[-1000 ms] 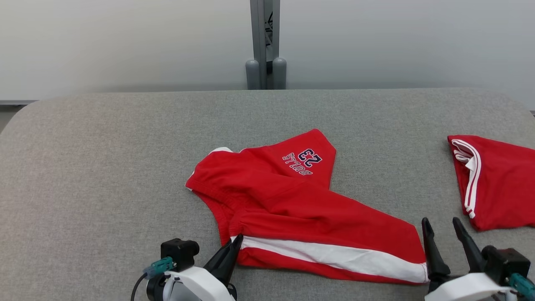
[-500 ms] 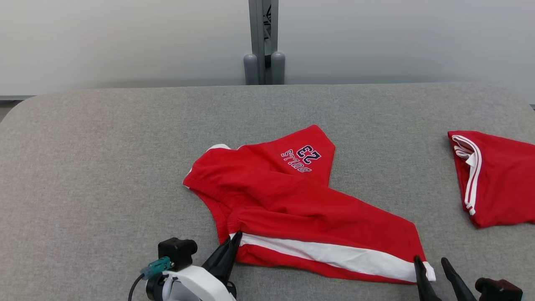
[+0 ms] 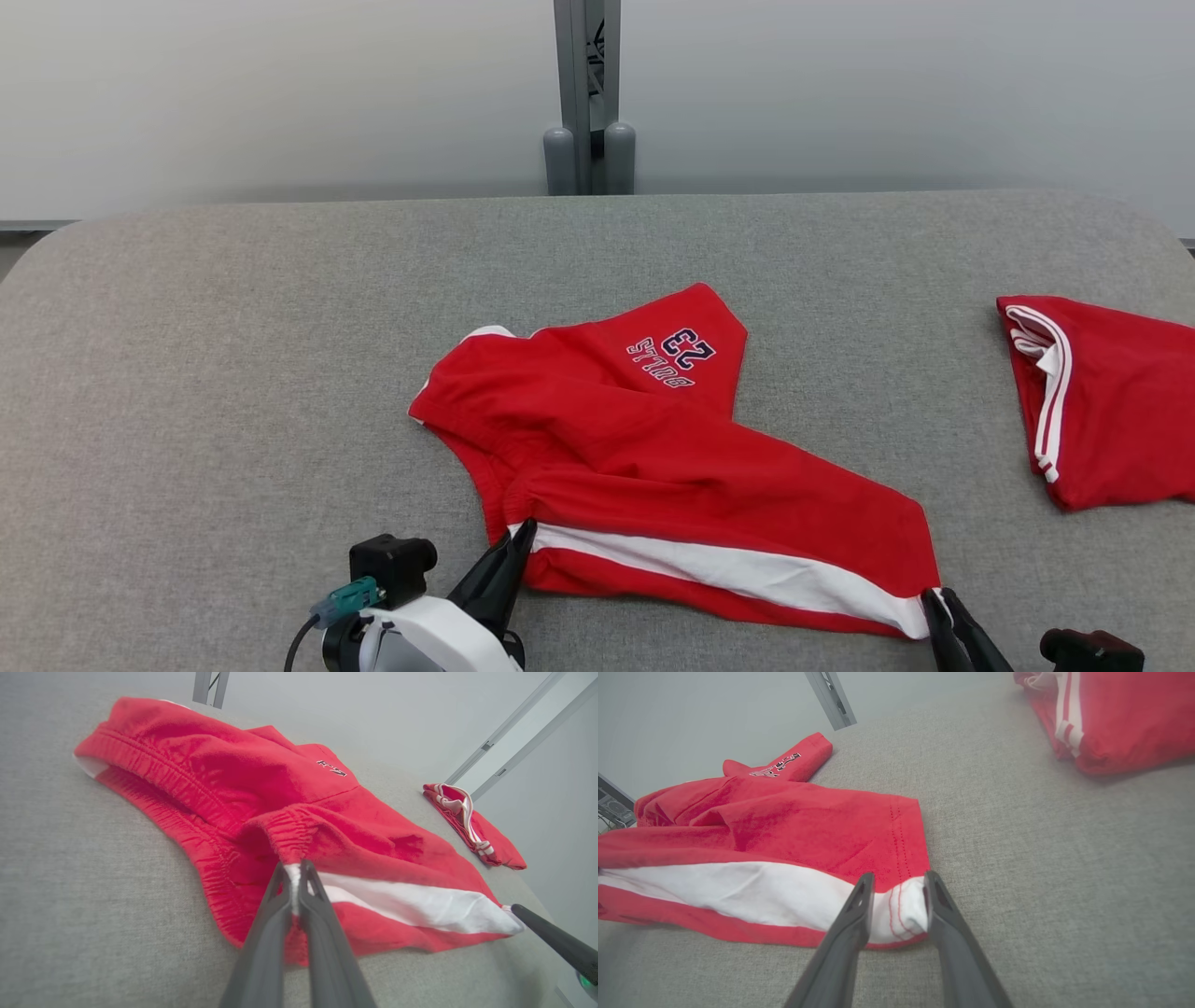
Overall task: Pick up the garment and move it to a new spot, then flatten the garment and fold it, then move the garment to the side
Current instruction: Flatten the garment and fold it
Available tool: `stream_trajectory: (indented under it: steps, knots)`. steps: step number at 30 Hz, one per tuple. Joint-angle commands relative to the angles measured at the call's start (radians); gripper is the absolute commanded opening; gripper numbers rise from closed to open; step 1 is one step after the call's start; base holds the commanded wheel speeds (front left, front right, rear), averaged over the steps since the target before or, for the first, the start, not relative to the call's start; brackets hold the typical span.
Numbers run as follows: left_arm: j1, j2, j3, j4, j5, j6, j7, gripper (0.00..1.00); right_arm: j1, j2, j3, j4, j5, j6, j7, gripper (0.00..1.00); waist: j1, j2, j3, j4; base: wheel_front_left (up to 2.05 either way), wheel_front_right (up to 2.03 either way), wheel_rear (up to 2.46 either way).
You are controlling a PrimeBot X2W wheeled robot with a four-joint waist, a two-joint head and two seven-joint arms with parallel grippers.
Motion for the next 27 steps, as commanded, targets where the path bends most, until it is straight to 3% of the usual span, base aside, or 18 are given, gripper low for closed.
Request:
stream_trajectory:
  steps: [1, 2, 13, 27]
  knots:
    - [0.006, 0.003, 0.006, 0.004, 0.002, -0.001, -0.005, 0.00, -0.008, -0.009, 0.001, 0.003, 0.006, 0.000, -0.003, 0.04, 0.0000, -0.0001, -0.001, 0.001, 0.00, 0.00, 0.00]
    - [0.007, 0.003, 0.008, 0.005, 0.003, -0.001, -0.005, 0.00, -0.008, -0.012, 0.006, 0.000, 0.009, 0.000, -0.003, 0.00, 0.0000, -0.0001, -0.002, 0.001, 0.00, 0.00, 0.00]
    - [0.018, 0.010, 0.035, -0.004, 0.011, 0.000, -0.005, 0.00, 0.003, -0.030, 0.018, -0.036, 0.001, 0.000, -0.003, 0.00, 0.0000, -0.0001, -0.023, 0.007, 0.00, 0.00, 0.00]
    - [0.029, 0.027, 0.113, -0.121, 0.078, 0.014, -0.005, 0.00, -0.053, -0.043, -0.037, -0.239, 0.002, 0.000, -0.003, 0.00, 0.0000, -0.0001, -0.046, 0.016, 0.00, 0.00, 0.00]
